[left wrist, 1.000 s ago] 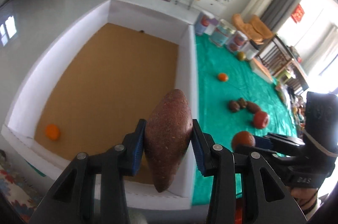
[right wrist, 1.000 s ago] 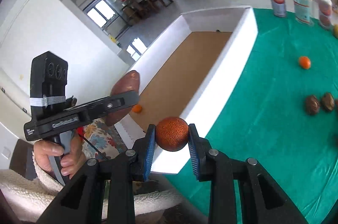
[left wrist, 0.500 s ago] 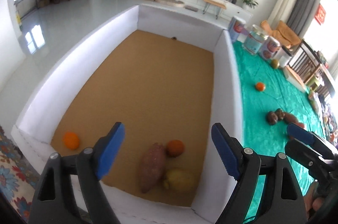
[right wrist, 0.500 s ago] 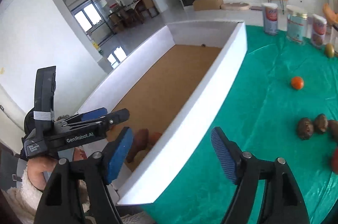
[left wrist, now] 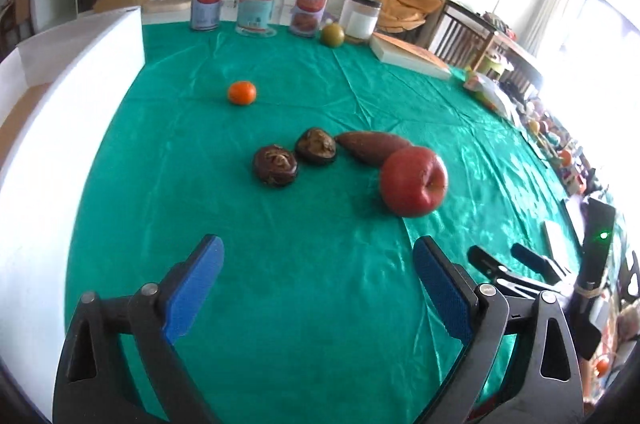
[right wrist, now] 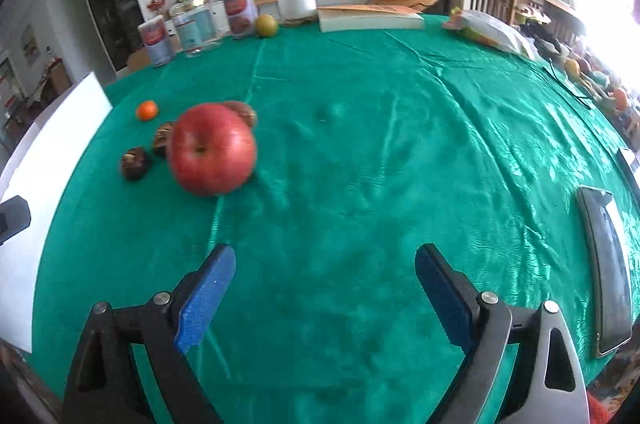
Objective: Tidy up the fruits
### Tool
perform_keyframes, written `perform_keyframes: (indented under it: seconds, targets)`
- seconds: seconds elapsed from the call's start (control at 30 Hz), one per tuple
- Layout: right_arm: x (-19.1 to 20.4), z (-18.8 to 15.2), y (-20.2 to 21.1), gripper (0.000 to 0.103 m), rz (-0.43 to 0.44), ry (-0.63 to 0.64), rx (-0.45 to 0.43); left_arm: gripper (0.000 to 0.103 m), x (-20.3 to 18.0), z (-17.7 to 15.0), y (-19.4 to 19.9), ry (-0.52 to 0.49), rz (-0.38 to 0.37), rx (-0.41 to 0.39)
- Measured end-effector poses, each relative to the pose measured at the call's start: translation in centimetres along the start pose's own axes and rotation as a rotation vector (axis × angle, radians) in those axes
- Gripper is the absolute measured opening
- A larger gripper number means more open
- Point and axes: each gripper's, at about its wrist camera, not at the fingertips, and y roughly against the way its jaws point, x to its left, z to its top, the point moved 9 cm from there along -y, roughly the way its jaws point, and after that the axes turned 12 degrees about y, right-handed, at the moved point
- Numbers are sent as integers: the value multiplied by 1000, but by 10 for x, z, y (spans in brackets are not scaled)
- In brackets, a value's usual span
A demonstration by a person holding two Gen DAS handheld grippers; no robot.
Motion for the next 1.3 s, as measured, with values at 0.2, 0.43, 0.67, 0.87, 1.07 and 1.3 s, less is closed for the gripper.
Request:
perform_keyframes:
  seconds: [0.2,0.43,0.67,0.87,1.07,1.3]
  targets:
    - [-36,21,-44,91,-92,11,32,96,32,4,-54,-8,149,-57]
    - [-65,69,-94,103,-114,-17,47,99,39,1,-70,-15,218,-11]
    - [-72,81,-105,103,-122,-29,48,102,37,-1,-74,-49,237,9]
    - [-73,81,-105,103,-122,-29,48,102,36,-2,-75,-53,243,9]
    - [-72,81,-105,103,-122,-29,48,103,37,-2,-75,-53,243,9]
    - [-72,81,-105,103,-122,-30,48,103,36,-2,-74,-53,243,9]
